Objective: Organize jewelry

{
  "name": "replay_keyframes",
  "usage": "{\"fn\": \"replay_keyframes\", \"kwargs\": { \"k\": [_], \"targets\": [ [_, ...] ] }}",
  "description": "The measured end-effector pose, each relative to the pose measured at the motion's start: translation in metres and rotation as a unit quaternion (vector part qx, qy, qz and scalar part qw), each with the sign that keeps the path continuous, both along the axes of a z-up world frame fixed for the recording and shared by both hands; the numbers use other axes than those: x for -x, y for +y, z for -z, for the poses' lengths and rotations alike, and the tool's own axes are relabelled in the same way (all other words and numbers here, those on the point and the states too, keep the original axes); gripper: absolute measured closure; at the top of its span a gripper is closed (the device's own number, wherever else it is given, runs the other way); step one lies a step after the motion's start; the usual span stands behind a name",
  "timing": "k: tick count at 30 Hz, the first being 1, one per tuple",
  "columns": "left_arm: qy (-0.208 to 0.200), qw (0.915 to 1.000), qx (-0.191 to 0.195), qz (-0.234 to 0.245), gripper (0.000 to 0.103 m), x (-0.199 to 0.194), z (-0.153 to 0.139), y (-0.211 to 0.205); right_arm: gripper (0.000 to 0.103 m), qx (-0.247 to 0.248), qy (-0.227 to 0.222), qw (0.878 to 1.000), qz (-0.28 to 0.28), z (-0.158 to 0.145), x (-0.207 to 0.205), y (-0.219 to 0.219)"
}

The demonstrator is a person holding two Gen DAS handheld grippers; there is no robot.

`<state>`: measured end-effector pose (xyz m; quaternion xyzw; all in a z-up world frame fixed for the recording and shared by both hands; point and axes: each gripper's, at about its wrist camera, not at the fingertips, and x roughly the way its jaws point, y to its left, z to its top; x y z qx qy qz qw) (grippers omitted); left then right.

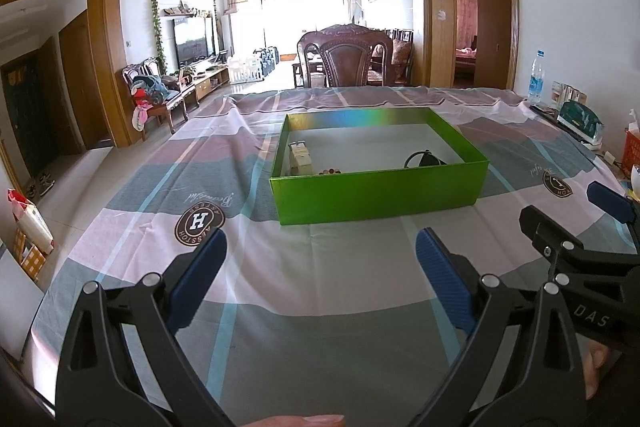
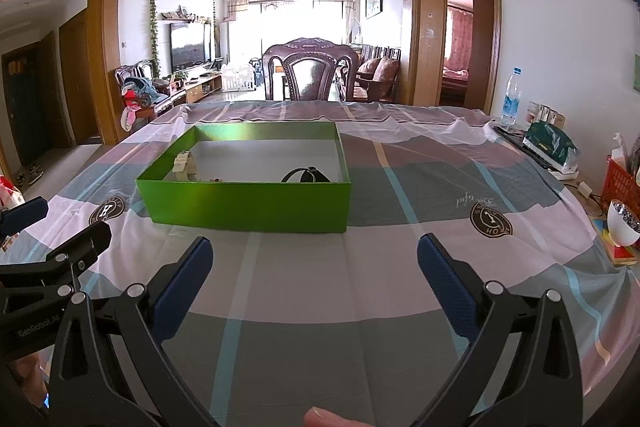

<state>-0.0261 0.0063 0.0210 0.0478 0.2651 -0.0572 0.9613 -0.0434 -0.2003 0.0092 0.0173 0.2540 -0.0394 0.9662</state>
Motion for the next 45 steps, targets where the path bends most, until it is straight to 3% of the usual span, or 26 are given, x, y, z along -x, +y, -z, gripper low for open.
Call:
{"fn": "replay_keyframes", "kwargs": {
  "k": [45],
  "targets": [
    [0.010,0.9999,0.001,0.007,0.006,-0.0009,0.0024,-0.0030,0.003,0.003,0.008,1.000,0.005,0.0021,-0.0002,-0.0062]
  ]
}}
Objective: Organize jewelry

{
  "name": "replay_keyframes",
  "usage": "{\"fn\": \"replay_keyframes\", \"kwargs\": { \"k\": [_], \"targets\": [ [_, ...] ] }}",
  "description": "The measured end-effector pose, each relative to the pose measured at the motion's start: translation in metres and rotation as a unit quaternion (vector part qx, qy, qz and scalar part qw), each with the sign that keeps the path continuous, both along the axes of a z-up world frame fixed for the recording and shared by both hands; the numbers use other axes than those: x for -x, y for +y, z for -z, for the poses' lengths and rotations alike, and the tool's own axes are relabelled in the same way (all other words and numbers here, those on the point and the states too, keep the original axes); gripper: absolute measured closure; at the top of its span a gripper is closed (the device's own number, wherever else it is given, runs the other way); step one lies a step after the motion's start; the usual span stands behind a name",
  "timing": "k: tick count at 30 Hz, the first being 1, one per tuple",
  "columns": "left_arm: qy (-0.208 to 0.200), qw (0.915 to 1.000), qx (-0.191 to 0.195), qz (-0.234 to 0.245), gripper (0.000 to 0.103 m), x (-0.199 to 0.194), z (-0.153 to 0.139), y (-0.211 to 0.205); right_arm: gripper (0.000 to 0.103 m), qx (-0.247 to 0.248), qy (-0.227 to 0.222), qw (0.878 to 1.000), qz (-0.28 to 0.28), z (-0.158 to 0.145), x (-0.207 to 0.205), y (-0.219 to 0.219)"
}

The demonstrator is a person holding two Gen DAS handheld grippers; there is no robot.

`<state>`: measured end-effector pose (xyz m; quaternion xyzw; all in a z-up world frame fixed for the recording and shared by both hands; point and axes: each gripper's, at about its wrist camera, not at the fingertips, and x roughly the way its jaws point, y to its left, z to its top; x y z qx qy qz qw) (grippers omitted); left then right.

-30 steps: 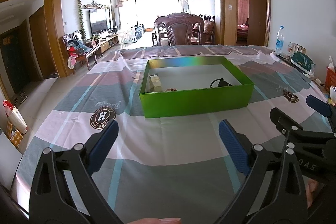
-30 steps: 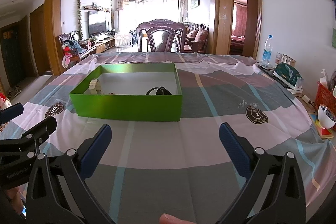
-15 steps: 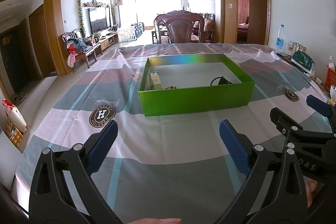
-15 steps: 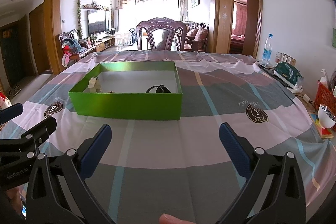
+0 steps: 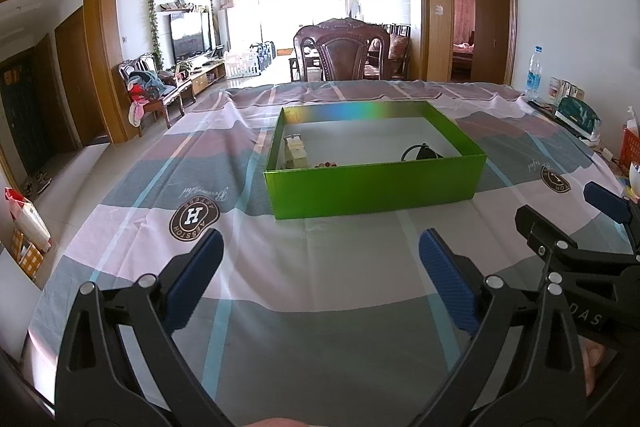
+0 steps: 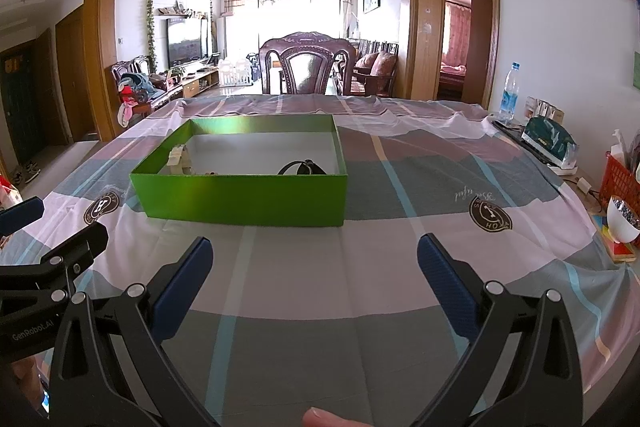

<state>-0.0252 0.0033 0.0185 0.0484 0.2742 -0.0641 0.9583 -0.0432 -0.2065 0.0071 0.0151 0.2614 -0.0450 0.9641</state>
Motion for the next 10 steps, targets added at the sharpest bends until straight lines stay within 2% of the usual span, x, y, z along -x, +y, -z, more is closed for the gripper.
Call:
{"fn": "replay_keyframes", "kwargs": {
  "k": [10],
  "targets": [
    [0.002,1.0000,0.000,-0.001,0.005,-0.0008,0.0023,0.0004,0.003,0.000,0.001,1.000,0.000,0.0017,0.0000,0.0014]
  ]
}}
